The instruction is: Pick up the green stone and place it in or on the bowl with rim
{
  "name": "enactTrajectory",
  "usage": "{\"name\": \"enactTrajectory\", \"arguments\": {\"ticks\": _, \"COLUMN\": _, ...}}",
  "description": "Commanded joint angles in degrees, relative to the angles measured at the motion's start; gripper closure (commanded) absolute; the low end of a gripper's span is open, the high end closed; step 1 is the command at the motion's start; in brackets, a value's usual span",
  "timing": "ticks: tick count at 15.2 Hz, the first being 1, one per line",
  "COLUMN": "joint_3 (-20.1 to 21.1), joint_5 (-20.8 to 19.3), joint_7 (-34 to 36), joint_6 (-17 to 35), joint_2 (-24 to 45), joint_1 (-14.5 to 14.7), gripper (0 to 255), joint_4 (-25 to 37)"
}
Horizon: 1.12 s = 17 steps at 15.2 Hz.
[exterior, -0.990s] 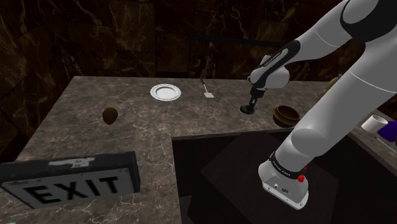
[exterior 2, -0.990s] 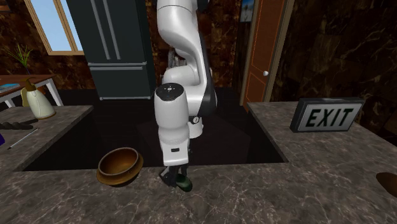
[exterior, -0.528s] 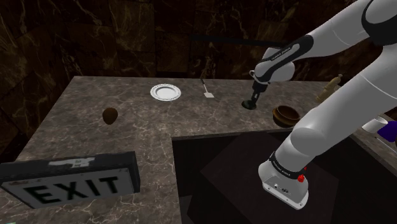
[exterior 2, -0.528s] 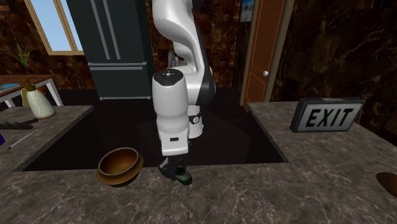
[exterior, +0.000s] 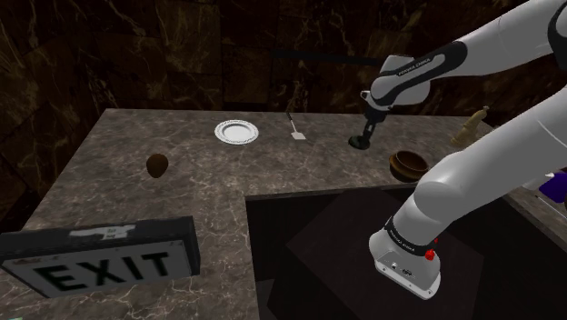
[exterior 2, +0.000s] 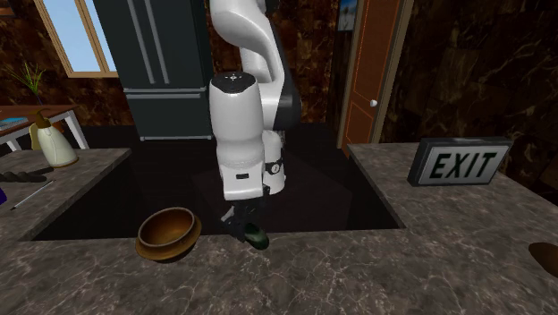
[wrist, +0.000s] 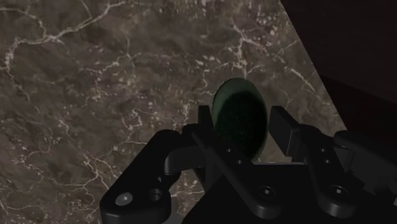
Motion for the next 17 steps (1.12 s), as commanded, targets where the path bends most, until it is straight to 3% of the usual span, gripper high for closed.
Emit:
{"name": "enactTrajectory", "arguments": {"ticks": 1, "joint_3": 0.7, "joint_5": -0.5, "joint_7": 0.6, "joint_6": -2.3, "joint_2": -1.8, "joint_1": -0.3, "gripper": 255, "joint_4": 0.5}}
{"name": "enactTrajectory", "arguments": {"ticks": 10, "joint_3": 2.8, "joint_5": -1.1, "joint_7": 1.5, "joint_6": -10.3, "joint_2": -7.0, "joint_1": -1.1, "gripper": 255, "joint_4": 3.5}}
{"name": "enactTrajectory", "arguments": {"ticks": 17, "joint_3": -3.7, "joint_5": -6.7, "joint_7": -7.5, "joint_6": -12.4, "joint_2": -10.9, "joint_1": -7.8, "gripper": 255, "joint_4": 2.8}}
